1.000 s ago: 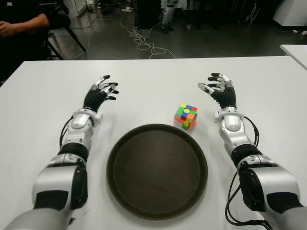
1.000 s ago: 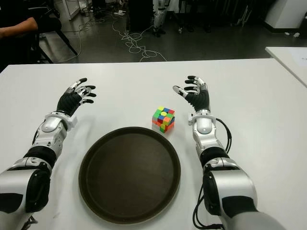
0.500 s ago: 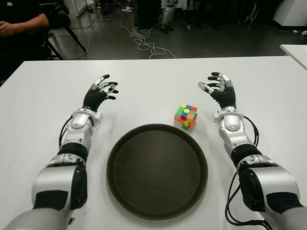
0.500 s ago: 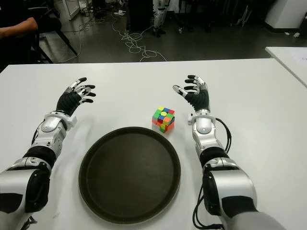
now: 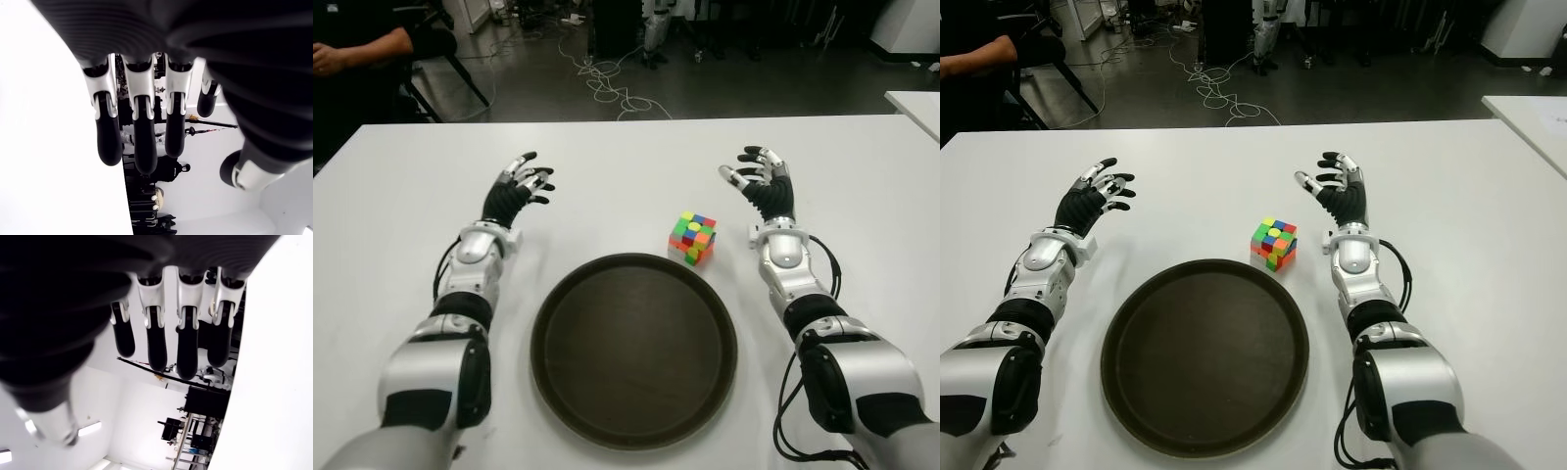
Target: Pick up the Rubik's Cube and put it in the plate
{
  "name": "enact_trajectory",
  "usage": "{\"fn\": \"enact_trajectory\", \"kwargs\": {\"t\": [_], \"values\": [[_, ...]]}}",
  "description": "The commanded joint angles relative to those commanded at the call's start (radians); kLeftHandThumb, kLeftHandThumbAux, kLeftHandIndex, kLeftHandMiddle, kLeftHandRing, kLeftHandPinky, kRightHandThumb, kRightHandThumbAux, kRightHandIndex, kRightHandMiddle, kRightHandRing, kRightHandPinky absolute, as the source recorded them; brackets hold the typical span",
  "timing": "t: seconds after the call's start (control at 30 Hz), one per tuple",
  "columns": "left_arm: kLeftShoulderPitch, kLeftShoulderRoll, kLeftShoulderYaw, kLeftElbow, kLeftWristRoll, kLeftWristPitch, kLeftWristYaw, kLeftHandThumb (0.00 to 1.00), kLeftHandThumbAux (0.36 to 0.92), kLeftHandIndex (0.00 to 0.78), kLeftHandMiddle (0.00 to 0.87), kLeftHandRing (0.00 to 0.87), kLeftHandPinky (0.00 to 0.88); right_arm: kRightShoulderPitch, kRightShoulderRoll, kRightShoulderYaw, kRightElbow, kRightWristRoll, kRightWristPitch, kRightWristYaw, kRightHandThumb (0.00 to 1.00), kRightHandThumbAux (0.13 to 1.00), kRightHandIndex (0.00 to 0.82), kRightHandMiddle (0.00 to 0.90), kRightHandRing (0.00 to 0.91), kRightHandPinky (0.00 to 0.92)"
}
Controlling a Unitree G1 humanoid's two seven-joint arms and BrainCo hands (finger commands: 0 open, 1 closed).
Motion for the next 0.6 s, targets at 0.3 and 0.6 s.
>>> {"fn": "enact_trajectory", "kwargs": {"t": [0.3, 0.6], "values": [[0.002, 0.002, 0.001, -0.003, -0.003, 0.002, -0.006, 0.386, 0.625, 0.114, 0.294, 0.365, 0.435, 0.008, -0.032, 0.122, 0.004, -0.176, -0.077, -0.208, 0.193, 0.611, 0.14, 0.224, 0.271, 0.31], [0.013, 0.0, 0.002, -0.012, -0.006, 0.003, -0.011, 0.386, 0.621, 0.112, 0.295, 0.369, 0.443, -0.026, -0.057, 0.298, 0.018, -0.405, -0.039, -0.461, 0.056, 0.567, 0.011, 0.026, 0.036, 0.058]]}}
